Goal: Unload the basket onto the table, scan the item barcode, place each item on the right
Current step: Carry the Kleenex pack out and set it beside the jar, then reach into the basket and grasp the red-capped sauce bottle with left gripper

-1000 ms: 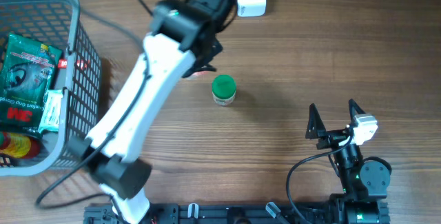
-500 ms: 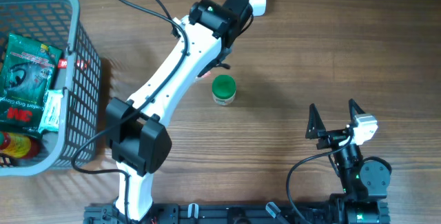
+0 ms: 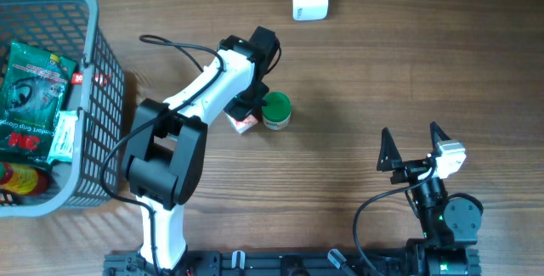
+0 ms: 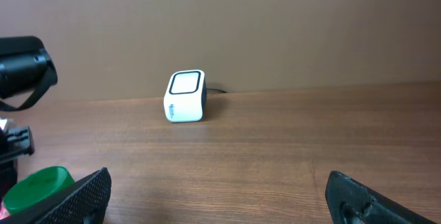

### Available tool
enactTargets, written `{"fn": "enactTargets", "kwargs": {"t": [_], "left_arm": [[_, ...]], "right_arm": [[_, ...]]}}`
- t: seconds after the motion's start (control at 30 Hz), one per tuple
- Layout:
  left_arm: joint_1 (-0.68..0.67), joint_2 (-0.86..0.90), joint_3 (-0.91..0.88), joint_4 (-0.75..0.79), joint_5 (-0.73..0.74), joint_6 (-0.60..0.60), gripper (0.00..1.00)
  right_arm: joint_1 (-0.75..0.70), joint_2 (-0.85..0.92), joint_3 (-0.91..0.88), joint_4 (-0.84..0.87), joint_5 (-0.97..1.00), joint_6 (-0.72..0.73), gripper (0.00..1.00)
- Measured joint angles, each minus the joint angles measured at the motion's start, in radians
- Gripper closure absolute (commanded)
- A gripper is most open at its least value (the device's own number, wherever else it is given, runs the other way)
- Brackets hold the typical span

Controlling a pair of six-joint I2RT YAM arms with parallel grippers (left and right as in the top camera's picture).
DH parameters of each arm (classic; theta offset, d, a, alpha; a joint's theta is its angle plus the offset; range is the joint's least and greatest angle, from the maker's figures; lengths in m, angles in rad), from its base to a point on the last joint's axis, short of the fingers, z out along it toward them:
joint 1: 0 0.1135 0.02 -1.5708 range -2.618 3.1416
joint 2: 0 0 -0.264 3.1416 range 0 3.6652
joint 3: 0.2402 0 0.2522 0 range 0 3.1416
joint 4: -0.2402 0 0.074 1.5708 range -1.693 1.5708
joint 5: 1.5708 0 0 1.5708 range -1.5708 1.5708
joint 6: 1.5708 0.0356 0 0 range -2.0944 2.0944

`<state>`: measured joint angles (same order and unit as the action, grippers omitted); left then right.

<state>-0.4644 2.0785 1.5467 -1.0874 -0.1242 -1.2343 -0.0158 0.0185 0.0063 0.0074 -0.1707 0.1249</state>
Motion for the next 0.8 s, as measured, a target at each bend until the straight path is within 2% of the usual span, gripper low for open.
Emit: {"fn": "enactTargets", "kwargs": {"t": [0.07,0.17,0.2,0.33,0.6,0.7,0.8], "left_arm": [[-0.005,-0.001,-0.001,-0.001,0.030,0.001,0.32],[-0.004,-0.014,0.001,-0.052,0.060,-0.002,0.14],[0.000,-0.027,0.001,-0.073,0.063,0.002,0.01],[0.058,-0.173,0.099,-0.198,0.036,0.032,0.00],[0.209,-0.565,0.309,-0.219,-0.103,0.174,0.00],[0.309,-0.686,0.318,-0.243,-0.193,0.202,0.00],[0.474,-0.745,0.318,-0.303,-0.270,0.212,0.00]], "right_arm": [[0.000,0.000,0.000,0.000,0.000,0.000,0.00],[0.000,0.000,0.000,0.000,0.000,0.000,0.00],[0.000,0.000,0.000,0.000,0.000,0.000,0.00],[0.000,0.000,0.000,0.000,0.000,0.000,0.00],[0.000,0.000,0.000,0.000,0.000,0.000,0.00],[0.000,0.000,0.000,0.000,0.000,0.000,0.00],[0.000,0.000,0.000,0.000,0.000,0.000,0.00]]}}
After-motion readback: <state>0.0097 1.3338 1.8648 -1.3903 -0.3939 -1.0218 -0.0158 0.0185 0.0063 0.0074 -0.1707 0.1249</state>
